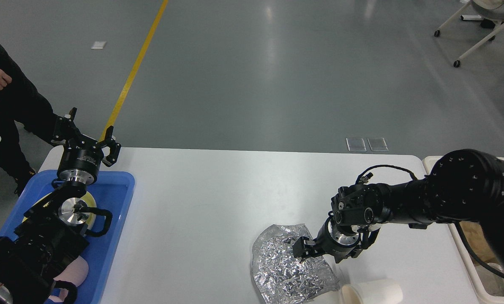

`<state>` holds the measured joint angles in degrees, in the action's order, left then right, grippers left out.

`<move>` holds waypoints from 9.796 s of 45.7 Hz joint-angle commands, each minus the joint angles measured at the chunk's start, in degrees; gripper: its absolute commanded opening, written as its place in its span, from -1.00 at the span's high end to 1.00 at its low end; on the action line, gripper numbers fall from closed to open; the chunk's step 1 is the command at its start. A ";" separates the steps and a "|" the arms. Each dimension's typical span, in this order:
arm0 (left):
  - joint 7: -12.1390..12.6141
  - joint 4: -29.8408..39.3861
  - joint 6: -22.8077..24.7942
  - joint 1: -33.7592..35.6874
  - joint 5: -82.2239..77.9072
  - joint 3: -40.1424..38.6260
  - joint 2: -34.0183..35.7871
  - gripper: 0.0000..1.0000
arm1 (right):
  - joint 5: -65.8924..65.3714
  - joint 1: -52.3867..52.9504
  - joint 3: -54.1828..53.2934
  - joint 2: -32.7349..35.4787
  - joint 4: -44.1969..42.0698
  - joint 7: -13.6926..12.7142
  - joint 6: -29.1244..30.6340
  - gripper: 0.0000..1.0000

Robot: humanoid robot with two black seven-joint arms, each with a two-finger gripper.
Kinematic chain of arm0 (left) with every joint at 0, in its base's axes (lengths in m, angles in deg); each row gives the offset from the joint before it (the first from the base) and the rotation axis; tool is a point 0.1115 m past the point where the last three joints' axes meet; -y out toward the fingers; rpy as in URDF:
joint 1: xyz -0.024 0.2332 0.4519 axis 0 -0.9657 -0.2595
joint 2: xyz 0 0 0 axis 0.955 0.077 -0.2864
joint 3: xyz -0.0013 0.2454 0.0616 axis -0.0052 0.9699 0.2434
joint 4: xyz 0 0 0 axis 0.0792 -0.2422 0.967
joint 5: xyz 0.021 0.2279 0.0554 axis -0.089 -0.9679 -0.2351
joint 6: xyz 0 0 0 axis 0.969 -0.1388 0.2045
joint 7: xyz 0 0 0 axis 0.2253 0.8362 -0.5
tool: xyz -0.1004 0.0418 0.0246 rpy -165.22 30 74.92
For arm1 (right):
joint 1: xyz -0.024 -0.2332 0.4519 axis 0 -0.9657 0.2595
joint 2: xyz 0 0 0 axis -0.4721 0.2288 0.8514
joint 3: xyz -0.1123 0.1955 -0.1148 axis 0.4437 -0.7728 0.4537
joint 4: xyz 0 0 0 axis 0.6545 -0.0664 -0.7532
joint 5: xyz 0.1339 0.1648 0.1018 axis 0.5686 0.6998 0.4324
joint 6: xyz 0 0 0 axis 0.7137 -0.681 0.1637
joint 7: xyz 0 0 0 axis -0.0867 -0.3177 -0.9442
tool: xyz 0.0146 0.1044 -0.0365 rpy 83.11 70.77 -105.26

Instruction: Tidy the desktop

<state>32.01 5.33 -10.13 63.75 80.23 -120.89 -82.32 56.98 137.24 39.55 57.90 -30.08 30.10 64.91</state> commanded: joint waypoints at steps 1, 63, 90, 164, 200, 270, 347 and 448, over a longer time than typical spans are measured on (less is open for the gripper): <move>0.02 0.00 0.08 0.00 0.00 0.01 0.00 -0.93 | -3.93 -0.08 -0.10 -0.23 0.13 0.00 -0.72 0.37; 0.02 0.00 -0.01 0.00 0.00 0.01 0.00 -0.93 | -3.94 25.22 -19.96 28.33 3.56 0.17 14.66 1.00; 0.02 0.00 -0.01 0.00 0.00 0.01 0.00 -0.93 | -3.94 24.27 -19.08 41.34 -3.64 -0.09 11.68 1.00; 0.02 0.00 -0.01 0.00 0.00 0.01 0.00 -0.93 | 1.25 -8.62 -10.29 27.73 -26.59 -0.44 -12.94 -1.00; 0.02 0.00 -0.01 0.00 0.00 0.01 0.00 -0.93 | 7.04 33.30 -1.25 14.88 5.93 -4.84 31.25 -1.00; 0.02 0.00 0.52 0.00 0.00 0.01 0.00 -0.93 | 12.85 27.43 4.03 33.07 13.40 -4.92 32.93 -1.00; 0.02 0.00 0.52 0.00 0.00 0.01 0.00 -0.93 | 25.15 -13.97 -15.04 34.49 7.34 -5.28 8.78 -0.72; 0.02 0.00 0.52 0.00 0.00 0.01 0.00 -0.93 | 21.20 -26.19 -22.51 38.62 -35.55 -5.19 -15.22 -1.00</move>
<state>32.03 5.31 -9.61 63.75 80.23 -120.88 -82.32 77.82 112.23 17.71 97.64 -64.34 24.94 49.56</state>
